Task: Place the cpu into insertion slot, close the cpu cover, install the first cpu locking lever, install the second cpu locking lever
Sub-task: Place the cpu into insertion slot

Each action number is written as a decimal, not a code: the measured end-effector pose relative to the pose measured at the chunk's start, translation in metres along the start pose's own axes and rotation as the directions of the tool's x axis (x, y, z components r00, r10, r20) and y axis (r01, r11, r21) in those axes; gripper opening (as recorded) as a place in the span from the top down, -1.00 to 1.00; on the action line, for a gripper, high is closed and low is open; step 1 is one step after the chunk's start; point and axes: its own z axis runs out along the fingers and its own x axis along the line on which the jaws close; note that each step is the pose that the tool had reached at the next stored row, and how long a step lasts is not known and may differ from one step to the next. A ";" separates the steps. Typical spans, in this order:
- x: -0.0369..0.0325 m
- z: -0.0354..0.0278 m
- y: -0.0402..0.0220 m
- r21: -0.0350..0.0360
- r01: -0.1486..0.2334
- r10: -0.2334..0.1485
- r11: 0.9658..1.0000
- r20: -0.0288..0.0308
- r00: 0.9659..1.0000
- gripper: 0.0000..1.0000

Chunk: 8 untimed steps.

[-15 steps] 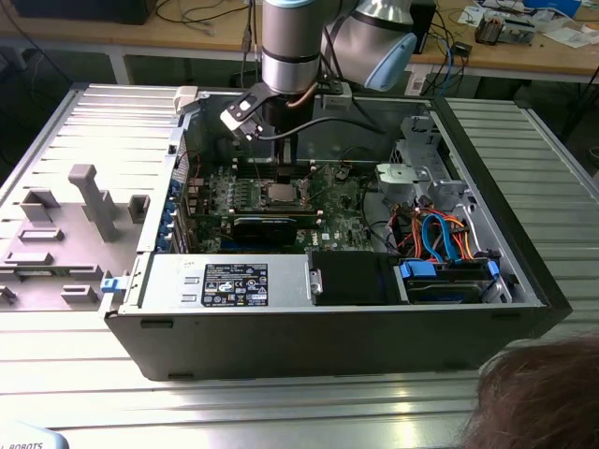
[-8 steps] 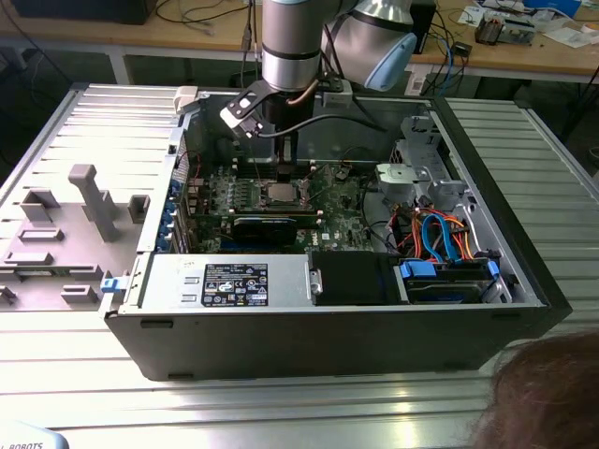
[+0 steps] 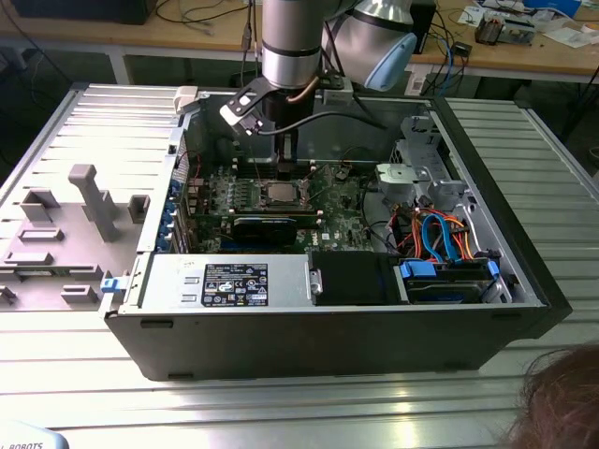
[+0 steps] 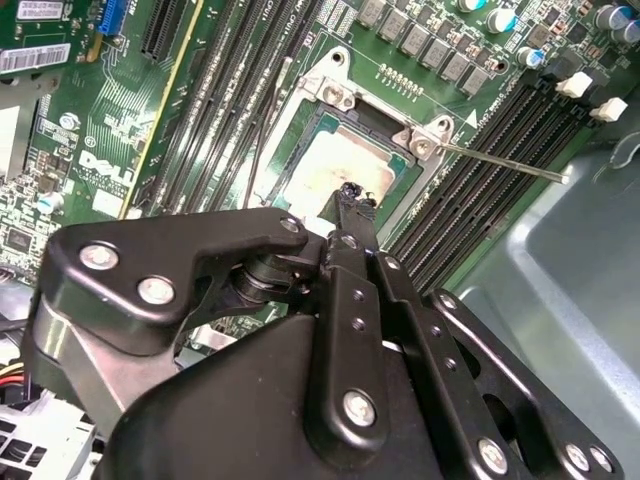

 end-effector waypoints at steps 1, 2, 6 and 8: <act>0.0000 -0.0004 0.0000 0.000 0.000 0.000 1.000 0.000 1.000 0.79; 0.0000 -0.0011 0.0000 0.000 0.000 0.000 1.000 0.000 1.000 0.79; -0.0001 -0.0038 0.0000 0.000 0.000 0.000 1.000 0.000 1.000 0.79; -0.0001 -0.0049 0.0000 0.000 0.000 0.000 1.000 0.000 1.000 0.79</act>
